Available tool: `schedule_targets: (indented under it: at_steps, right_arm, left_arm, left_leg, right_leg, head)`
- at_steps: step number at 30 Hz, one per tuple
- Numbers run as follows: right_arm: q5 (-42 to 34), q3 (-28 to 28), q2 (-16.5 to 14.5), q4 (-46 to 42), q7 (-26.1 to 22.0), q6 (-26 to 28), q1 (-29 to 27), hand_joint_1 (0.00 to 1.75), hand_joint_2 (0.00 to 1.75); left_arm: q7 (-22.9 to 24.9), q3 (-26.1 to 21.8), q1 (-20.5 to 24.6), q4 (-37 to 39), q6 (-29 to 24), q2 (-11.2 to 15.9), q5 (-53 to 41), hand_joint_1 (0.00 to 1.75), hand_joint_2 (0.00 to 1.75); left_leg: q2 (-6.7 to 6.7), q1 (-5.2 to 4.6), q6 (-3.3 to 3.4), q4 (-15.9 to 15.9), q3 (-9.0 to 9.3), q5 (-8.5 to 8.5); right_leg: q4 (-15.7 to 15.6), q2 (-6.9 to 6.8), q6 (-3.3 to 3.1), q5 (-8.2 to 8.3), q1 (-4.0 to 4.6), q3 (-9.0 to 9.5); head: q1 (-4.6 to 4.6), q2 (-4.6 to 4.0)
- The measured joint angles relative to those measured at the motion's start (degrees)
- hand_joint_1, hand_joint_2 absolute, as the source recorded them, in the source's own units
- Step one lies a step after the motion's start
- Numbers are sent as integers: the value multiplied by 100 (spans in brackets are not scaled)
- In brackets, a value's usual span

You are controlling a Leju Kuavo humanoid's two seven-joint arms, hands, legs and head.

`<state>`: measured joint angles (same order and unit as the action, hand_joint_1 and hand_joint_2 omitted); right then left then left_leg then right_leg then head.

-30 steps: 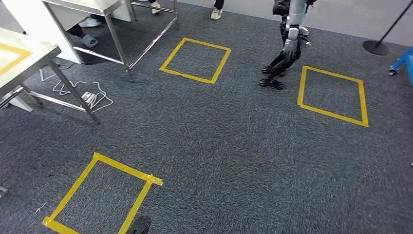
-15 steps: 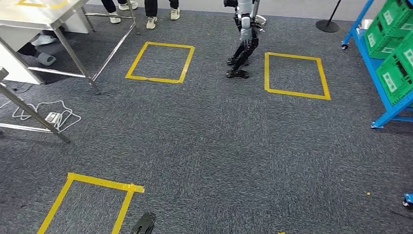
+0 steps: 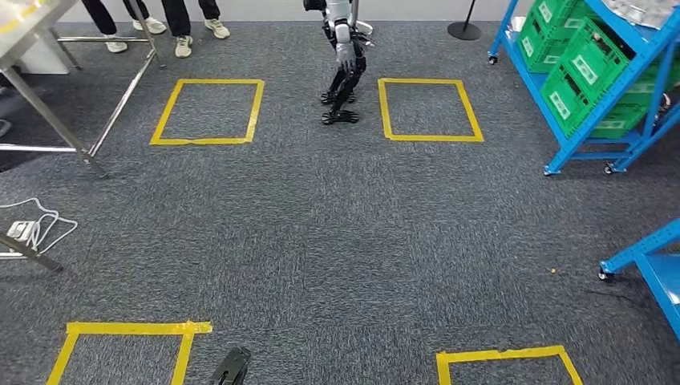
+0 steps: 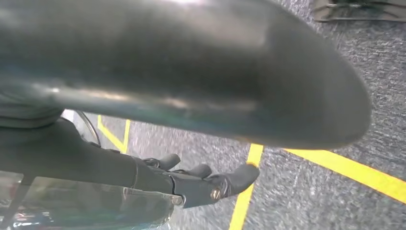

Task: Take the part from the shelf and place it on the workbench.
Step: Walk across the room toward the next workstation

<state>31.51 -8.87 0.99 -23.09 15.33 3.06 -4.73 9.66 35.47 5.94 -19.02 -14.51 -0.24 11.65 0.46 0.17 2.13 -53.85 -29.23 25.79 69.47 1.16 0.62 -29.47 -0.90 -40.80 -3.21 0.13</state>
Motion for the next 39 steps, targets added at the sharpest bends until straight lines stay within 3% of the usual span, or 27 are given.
schedule_targets:
  at_steps: [1,2,3,5,7,8,10,12,14,16,17,18,19,21,23,25,27,28,30,32,33,35,36,38,39]
  right_arm:
    - [49,-30,-5,7,1,-18,3,0,0]
    - [96,-58,-13,15,2,-35,-3,0,0]
    - [139,-84,-20,22,3,-49,-13,0,0]
    - [211,-132,-29,31,6,-65,-14,0,0]
    - [262,-174,-44,33,6,-71,6,0,0]
    - [276,-191,-53,36,6,-73,13,0,0]
    - [293,-213,-63,49,7,-75,8,0,0]
    - [298,-227,-74,60,6,-77,3,0,0]
    - [302,-236,-79,63,6,-77,12,0,0]
    - [304,-251,-79,65,6,-77,19,0,0]
    - [305,-258,-80,67,6,-78,15,0,0]
    - [309,-265,-83,71,6,-80,12,0,0]
    - [316,-271,-88,75,6,-85,11,0,0]
    - [338,-290,-108,84,1,-99,25,0,0]
    - [355,-318,-124,96,-7,-111,44,0,0]
    - [363,-345,-131,126,-10,-116,52,0,0]
    - [369,-366,-132,163,-17,-116,54,0,0]
    - [376,-376,-126,177,-25,-113,65,0,0]
    - [401,-408,-110,198,-58,-104,101,0,0]
    - [427,-450,-103,229,-88,-95,118,0,0]
    - [438,-469,-103,246,-95,-89,116,0,0]
    - [466,-499,-96,273,-102,-81,118,0,0]
    - [485,-509,-98,281,-105,-79,130,0,0]
    - [523,-526,-97,295,-116,-78,163,0,0]
    - [538,-540,-97,308,-122,-78,175,0,0]
  left_arm:
    - [1,-26,-13,0,4,-2,-28,0,0]
    - [1,-51,-19,0,8,-5,-56,0,0]
    - [1,-77,-20,0,10,-10,-81,0,0]
    - [-2,-129,-16,-1,10,-18,-115,0,0]
    - [-13,-186,-15,-2,10,-16,-138,0,0]
    - [-20,-209,-14,-2,9,-15,-145,0,0]
    - [-25,-233,-11,-7,8,-16,-149,0,0]
    - [-27,-241,-11,-15,7,-18,-152,0,0]
    - [-29,-244,-28,-17,4,-19,-156,0,0]
    - [-28,-245,-54,-17,4,-20,-156,0,0]
    - [-28,-246,-63,-17,4,-20,-156,0,0]
    - [-28,-250,-66,-17,4,-20,-156,0,0]
    - [-29,-258,-67,-17,3,-19,-158,0,0]
    - [-31,-295,-68,-17,-1,-2,-173,0,0]
    - [-32,-325,-72,-17,-7,16,-197,0,0]
    - [-32,-336,-71,-21,-10,16,-216,0,0]
    - [-32,-352,-60,-29,-15,3,-236,0,0]
    - [-32,-362,-59,-32,-16,-5,-250,0,0]
    - [-23,-376,-73,-33,-12,-19,-283,0,0]
    - [-10,-383,-88,-33,1,-26,-321,0,0]
    - [-3,-386,-88,-33,9,-31,-340,0,0]
    - [8,-397,-78,-33,32,-43,-374,0,0]
    - [10,-409,-73,-33,42,-42,-387,0,0]
    - [11,-439,-61,-33,58,-39,-408,0,0]
    - [11,-456,-54,-33,62,-38,-420,0,0]
  left_leg:
    - [97,-7,-2,-6,-16,-2]
    - [185,-9,-6,-14,-30,-4]
    - [264,-5,-17,-28,-42,-3]
    - [399,-9,-65,-85,-62,20]
    - [512,-32,-145,-152,-73,64]
    - [563,-40,-181,-172,-71,76]
    - [628,-9,-237,-188,-66,90]
    - [442,38,-288,-402,-146,274]
    - [123,62,-316,-1092,-435,699]
    - [-12,59,-301,-1842,-773,1010]
    - [-33,53,-276,-1968,-836,1003]
    - [-55,44,-237,-1842,-780,876]
    - [-102,28,-186,-1513,-625,669]
    - [-374,-6,-59,-698,-242,294]
    - [-570,-37,23,-321,-73,189]
    - [-478,-44,50,-242,-59,163]
    - [-327,-24,63,-95,-19,74]
    - [-240,-13,64,-24,-5,28]
    - [-60,-25,64,7,-15,-2]
    - [127,-29,57,1,-32,-1]
    - [207,-22,45,-6,-37,2]
    - [342,-7,-10,-54,-46,29]
    - [401,-14,-55,-96,-56,60]
    - [504,-36,-140,-171,-62,117]
    - [552,-37,-172,-187,-59,131]
  right_leg:
    - [275,-38,19,-97,-17,-105]
    - [332,-65,63,-109,-36,-91]
    - [136,-101,124,-40,-59,56]
    - [-702,-318,223,176,-93,577]
    - [-1242,-492,184,290,-86,903]
    - [-1295,-502,126,296,-69,923]
    - [-1294,-372,34,330,-57,902]
    - [-1304,-256,-35,368,-67,887]
    - [-1305,-128,-89,399,-51,864]
    - [-1302,21,-128,423,-4,837]
    - [-1301,98,-141,433,21,830]
    - [-1301,178,-152,443,42,828]
    - [-1300,258,-158,452,57,831]
    - [-1300,402,-142,475,66,824]
    - [-1300,523,-91,510,44,782]
    - [-1314,641,-22,555,32,731]
    - [-1159,500,-5,480,57,608]
    - [-921,347,-19,358,71,479]
    - [-159,55,-44,11,55,116]
    - [346,-42,19,-161,6,-90]
    - [274,-75,86,-121,-25,-25]
    - [-481,-235,239,126,-86,432]
    - [-871,-361,270,231,-96,667]
    - [-1262,-489,208,321,-89,895]
    - [-1263,-452,143,321,-72,886]
  head:
    - [3,0]
    - [4,0]
    - [5,0]
    - [7,0]
    - [0,0]
    - [-2,0]
    - [-4,0]
    - [-14,0]
    - [-24,0]
    - [-23,0]
    - [-22,0]
    - [-21,0]
    - [-21,0]
    - [-16,0]
    - [-29,0]
    - [-49,0]
    - [-39,0]
    - [-27,0]
    - [-9,0]
    - [-8,0]
    - [-6,0]
    - [-4,0]
    - [3,0]
    - [7,0]
    - [7,0]
